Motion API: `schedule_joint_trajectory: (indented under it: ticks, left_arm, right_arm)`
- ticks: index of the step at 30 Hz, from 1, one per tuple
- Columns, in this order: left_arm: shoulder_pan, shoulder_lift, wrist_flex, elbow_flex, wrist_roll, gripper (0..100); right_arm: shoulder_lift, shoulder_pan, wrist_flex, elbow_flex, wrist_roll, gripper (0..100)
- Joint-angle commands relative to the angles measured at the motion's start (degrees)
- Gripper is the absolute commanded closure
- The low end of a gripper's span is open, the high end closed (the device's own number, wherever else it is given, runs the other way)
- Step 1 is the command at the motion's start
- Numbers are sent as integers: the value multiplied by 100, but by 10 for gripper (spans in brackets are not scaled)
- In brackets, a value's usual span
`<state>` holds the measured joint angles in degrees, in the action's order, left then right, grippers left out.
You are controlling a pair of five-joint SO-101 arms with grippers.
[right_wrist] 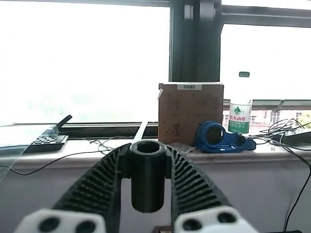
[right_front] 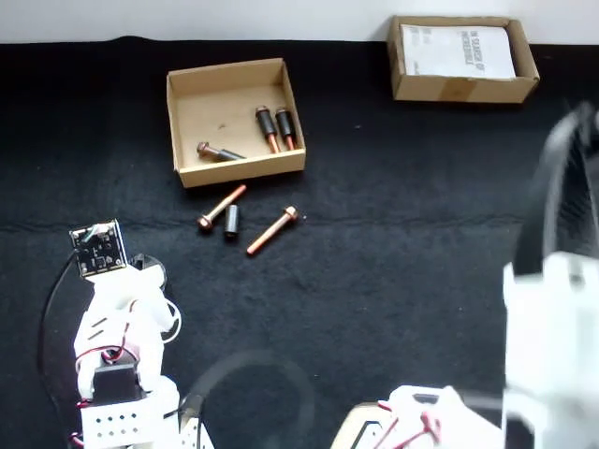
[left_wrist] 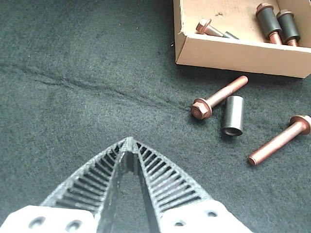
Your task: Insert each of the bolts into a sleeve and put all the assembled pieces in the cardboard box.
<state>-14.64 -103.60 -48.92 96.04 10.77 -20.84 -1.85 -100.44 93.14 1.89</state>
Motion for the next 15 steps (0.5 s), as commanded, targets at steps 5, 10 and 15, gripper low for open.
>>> schedule_joint_trajectory:
  ticks: [5,10,15]
  left_arm:
    - [101,-4,-18,110,18,989]
    - [101,-4,-18,110,18,989]
    - [101,-4,-18,110,18,989]
  right_arm:
    - [-1701,48,-57,-3407,9,991]
    - [-2809,22,-40,-5807,9,991]
    - [-3565,22,409,-7820,44,991]
